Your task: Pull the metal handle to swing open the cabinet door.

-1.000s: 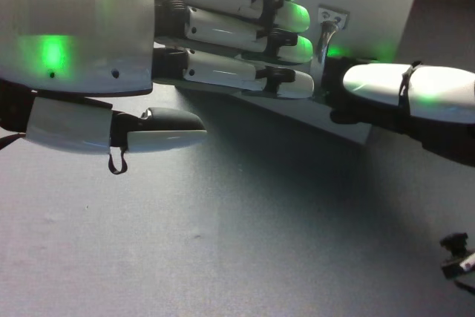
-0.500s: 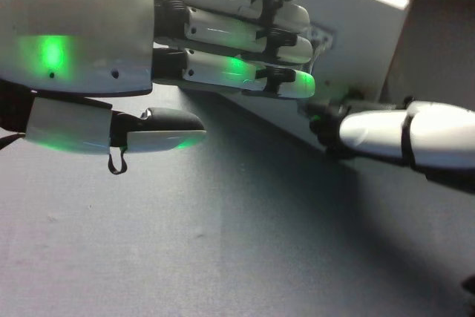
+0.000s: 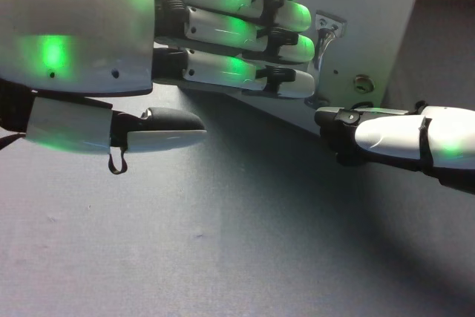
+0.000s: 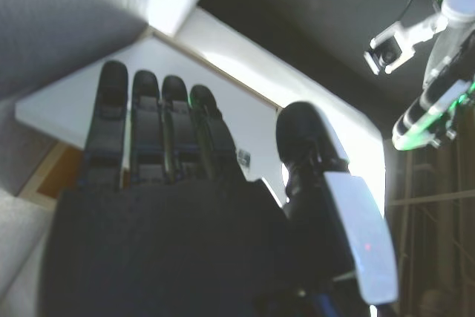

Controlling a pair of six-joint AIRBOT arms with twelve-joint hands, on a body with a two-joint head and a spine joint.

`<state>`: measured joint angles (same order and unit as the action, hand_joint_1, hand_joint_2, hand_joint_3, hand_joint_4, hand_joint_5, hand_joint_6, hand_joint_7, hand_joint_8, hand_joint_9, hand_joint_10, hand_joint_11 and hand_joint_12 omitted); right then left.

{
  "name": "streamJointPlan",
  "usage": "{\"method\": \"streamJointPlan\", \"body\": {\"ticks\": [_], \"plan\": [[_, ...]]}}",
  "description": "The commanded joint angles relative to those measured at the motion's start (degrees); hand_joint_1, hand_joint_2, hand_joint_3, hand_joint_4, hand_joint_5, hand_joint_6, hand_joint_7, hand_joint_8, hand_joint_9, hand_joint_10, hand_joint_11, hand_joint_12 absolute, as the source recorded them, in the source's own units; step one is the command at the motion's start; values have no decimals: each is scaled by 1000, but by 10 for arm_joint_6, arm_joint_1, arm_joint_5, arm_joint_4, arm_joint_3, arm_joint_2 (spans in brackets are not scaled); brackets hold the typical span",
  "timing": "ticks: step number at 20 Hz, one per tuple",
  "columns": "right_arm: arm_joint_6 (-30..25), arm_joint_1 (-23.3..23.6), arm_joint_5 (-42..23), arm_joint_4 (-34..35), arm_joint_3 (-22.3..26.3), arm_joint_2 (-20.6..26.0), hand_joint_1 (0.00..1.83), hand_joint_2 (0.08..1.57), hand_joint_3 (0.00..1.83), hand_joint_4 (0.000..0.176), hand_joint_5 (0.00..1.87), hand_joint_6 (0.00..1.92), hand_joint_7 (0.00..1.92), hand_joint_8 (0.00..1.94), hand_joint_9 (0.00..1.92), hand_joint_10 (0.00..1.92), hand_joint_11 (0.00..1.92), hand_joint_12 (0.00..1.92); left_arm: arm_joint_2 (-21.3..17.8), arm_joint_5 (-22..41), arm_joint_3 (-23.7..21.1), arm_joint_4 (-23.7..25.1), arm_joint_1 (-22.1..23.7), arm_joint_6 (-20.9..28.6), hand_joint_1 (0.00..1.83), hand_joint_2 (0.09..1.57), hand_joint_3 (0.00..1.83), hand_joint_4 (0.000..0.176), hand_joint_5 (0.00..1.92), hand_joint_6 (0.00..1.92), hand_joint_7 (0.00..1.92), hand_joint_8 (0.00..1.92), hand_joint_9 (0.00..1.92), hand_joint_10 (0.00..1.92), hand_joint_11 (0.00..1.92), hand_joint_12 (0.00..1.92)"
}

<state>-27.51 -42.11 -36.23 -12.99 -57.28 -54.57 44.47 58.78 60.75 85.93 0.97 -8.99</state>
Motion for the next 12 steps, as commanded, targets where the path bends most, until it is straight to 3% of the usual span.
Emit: {"method": "streamJointPlan", "body": {"ticks": [1,7,12], "plan": [[-10,4,-70,6,-4,3,0,1561,0,0,86,0,100,2,114,1,0,434,-4,14,1,-57,6,-5,5,1571,231,0,362,3,378,2,354,2,0,770],[-30,-9,-90,-23,-14,10,0,1567,2,0,75,0,93,0,107,0,0,415,-4,14,1,-57,6,-5,0,1569,233,0,367,4,380,2,353,2,0,771],[-121,-34,-139,-106,-48,15,0,1564,0,0,91,2,113,2,121,2,0,456,-4,14,1,-57,6,-5,5,1571,236,0,361,1,385,2,358,2,0,766]]}}
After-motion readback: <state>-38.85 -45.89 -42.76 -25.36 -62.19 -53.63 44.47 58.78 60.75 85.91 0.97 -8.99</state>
